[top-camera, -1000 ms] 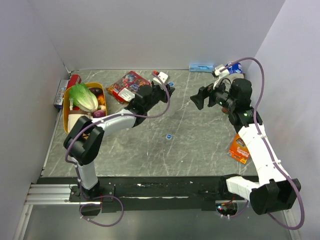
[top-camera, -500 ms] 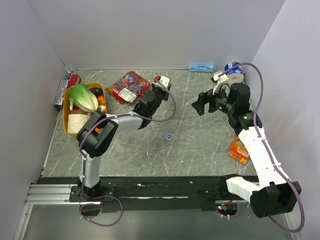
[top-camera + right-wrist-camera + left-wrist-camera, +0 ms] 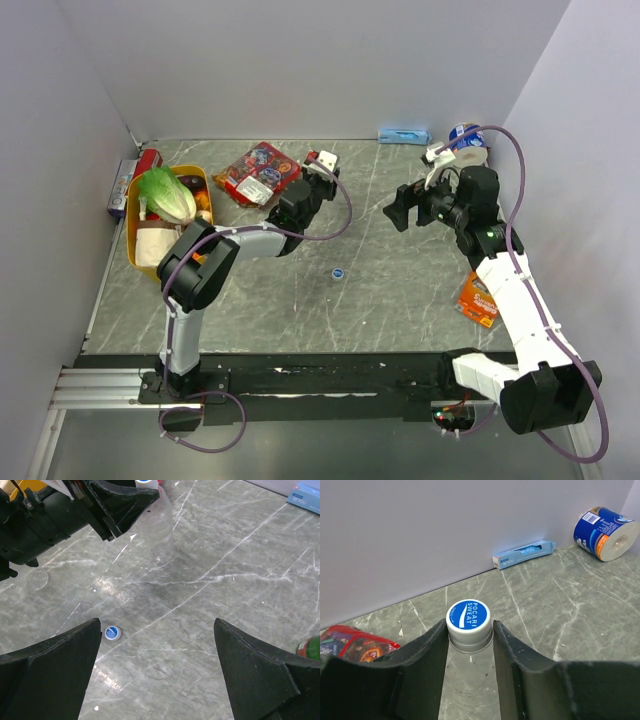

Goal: Screw on the bottle caps

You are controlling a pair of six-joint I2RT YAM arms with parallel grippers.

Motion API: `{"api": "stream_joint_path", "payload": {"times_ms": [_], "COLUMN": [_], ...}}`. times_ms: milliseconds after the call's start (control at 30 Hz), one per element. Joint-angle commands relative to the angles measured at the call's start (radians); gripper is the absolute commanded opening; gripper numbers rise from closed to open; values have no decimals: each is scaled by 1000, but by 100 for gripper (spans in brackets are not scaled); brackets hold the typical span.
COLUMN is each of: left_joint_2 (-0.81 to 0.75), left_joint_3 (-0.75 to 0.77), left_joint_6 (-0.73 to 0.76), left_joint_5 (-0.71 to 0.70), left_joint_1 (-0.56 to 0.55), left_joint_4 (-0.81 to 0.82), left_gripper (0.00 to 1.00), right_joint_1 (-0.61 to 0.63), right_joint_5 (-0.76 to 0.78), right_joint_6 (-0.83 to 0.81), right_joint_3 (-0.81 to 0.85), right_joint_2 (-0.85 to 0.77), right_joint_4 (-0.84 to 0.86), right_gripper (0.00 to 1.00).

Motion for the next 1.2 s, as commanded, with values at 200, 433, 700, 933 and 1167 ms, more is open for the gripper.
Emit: {"api": "stream_joint_path", "payload": {"times_ms": [200,433,700,933,1167], "left_joint_2": [3,4,0,0,-8], "left_joint_3": [35,33,27,33,30], "left_joint_6": [-27,-32,-37,-47,-43], "left_joint_5": [1,9,-6,10,1], "left_joint_1": [4,9,23,29,29], "left_joint_4": [20,6,-6,-20,-31], "left_gripper": [48,49,66,70,87], "right_joint_1": [-4,-4,-3,-3,-3], "right_joint_5": [-7,-7,-12,-16,-21], "right_joint_6": [3,3,11,12,11], "right_joint_3": [29,24,26,35,40], "right_joint_2": [13,9,13,29,33], "right_joint_4": [28,28,37,43,49], "right_gripper": [100,100,100,100,100]}}
